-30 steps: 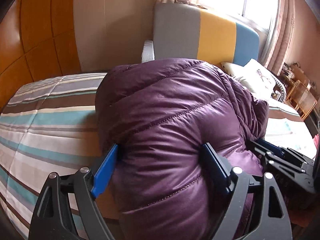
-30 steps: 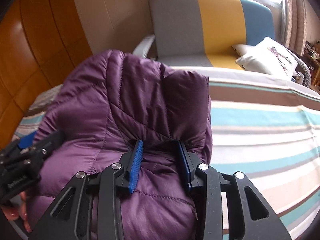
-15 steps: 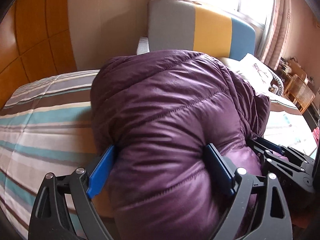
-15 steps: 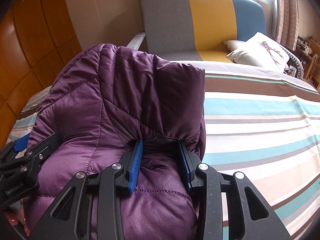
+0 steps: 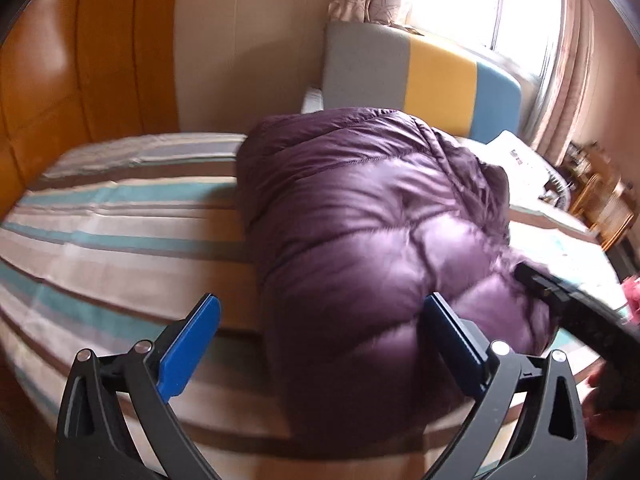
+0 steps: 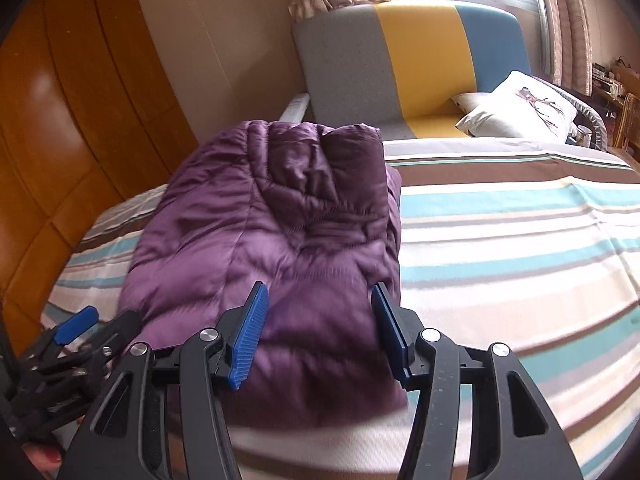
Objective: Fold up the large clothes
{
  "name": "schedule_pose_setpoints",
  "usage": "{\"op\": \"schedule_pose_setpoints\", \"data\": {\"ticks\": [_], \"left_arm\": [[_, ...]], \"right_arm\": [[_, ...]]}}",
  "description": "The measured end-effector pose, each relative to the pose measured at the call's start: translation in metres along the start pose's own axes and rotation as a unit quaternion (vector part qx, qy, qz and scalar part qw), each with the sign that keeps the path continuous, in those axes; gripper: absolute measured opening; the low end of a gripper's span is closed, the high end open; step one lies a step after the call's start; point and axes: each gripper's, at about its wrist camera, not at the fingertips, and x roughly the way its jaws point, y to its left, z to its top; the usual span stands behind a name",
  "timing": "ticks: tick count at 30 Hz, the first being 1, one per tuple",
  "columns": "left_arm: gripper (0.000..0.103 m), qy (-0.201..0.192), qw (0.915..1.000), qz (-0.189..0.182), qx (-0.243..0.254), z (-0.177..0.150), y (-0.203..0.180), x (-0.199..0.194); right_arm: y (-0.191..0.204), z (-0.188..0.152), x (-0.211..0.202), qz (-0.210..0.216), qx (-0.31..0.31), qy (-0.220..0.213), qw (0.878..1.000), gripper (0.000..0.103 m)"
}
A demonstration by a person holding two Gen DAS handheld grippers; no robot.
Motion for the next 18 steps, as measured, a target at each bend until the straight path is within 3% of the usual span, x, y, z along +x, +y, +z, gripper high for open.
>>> {"op": "schedule_pose_setpoints", "data": {"ticks": [2, 4, 10, 18], "left_arm": [[0.101, -0.011, 0.9998, 0.012, 0.010, -0.010, -0.002, -0.013], [0.101, -0.009, 0.9996, 0.024, 0.009, -0.018, -0.003, -0.022], [0.101, 0.009, 0.9987, 0.047, -0.016, -0.038, 0.006, -0.041], [0.101, -0.008, 0.9984, 0.052, -0.023, -0.064, 0.012, -0.080]], "right_arm": [[0.001, -0.008, -0.012, 0.002, -0.004, -0.007, 1.000, 0.054], [0.003, -0.017, -0.024, 0.002, -0.009, -0.010, 1.000, 0.063], [0.009, -0.041, -0.055, 0.010, -0.030, -0.020, 0.999, 0.064], [0.017, -0.071, -0.085, 0.014, -0.059, -0.042, 0.997, 0.064]]}}
